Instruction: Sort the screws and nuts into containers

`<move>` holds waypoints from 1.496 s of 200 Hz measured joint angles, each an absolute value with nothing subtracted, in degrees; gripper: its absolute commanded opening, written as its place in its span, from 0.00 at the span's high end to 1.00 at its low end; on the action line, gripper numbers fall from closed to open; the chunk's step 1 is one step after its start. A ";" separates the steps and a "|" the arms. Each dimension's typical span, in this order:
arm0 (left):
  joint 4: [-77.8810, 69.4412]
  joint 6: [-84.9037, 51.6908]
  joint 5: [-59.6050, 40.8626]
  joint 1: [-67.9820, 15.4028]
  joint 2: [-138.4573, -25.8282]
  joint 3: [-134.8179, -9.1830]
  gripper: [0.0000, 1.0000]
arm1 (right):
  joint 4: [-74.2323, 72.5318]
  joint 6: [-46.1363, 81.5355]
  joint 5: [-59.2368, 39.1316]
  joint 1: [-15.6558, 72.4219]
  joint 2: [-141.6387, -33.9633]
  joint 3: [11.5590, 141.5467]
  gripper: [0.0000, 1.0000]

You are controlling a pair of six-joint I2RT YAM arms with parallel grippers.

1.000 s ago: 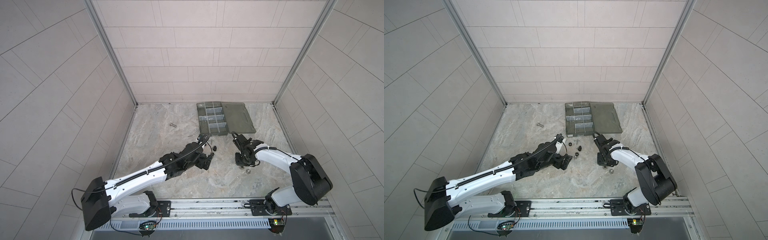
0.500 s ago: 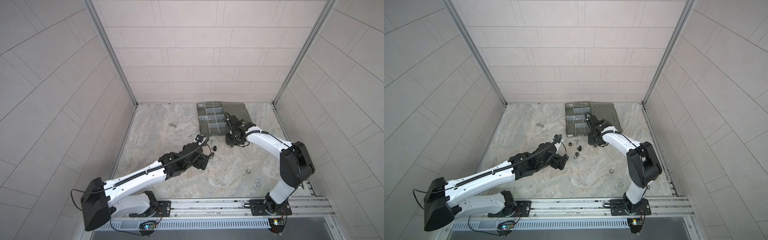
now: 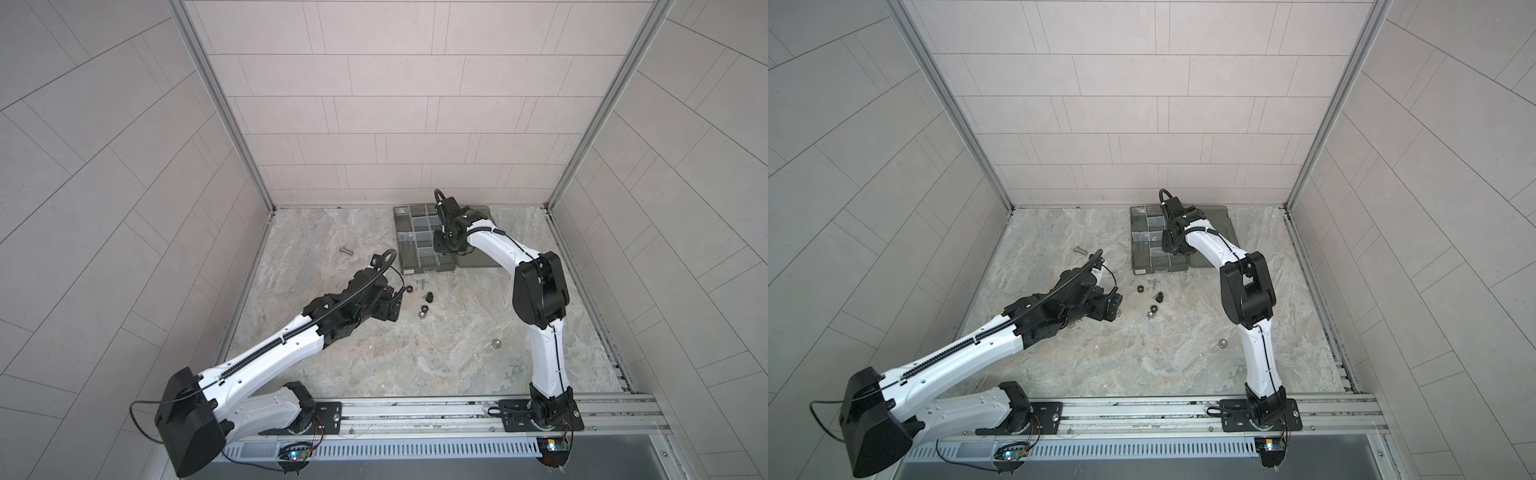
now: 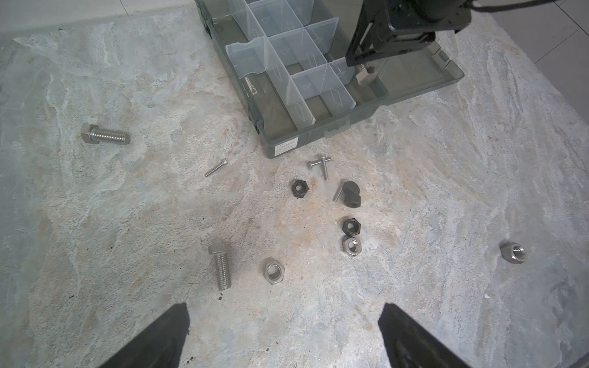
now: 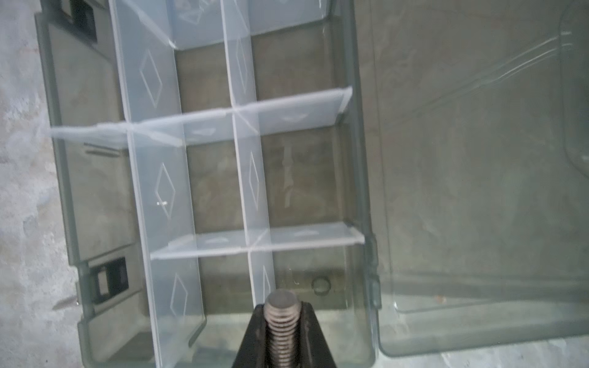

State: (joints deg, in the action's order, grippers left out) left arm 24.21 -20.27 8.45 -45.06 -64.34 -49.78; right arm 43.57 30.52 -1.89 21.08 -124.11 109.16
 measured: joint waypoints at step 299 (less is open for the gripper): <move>16.49 -25.54 -4.25 -48.58 -62.59 -43.99 0.00 | 42.28 35.79 -2.46 23.09 -78.11 52.42 0.59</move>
State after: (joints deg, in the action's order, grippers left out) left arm 16.49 -25.54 -4.25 -48.58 -62.59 -43.99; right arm 42.28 35.79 -2.46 23.09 -78.11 52.42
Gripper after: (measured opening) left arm 0.999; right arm 0.402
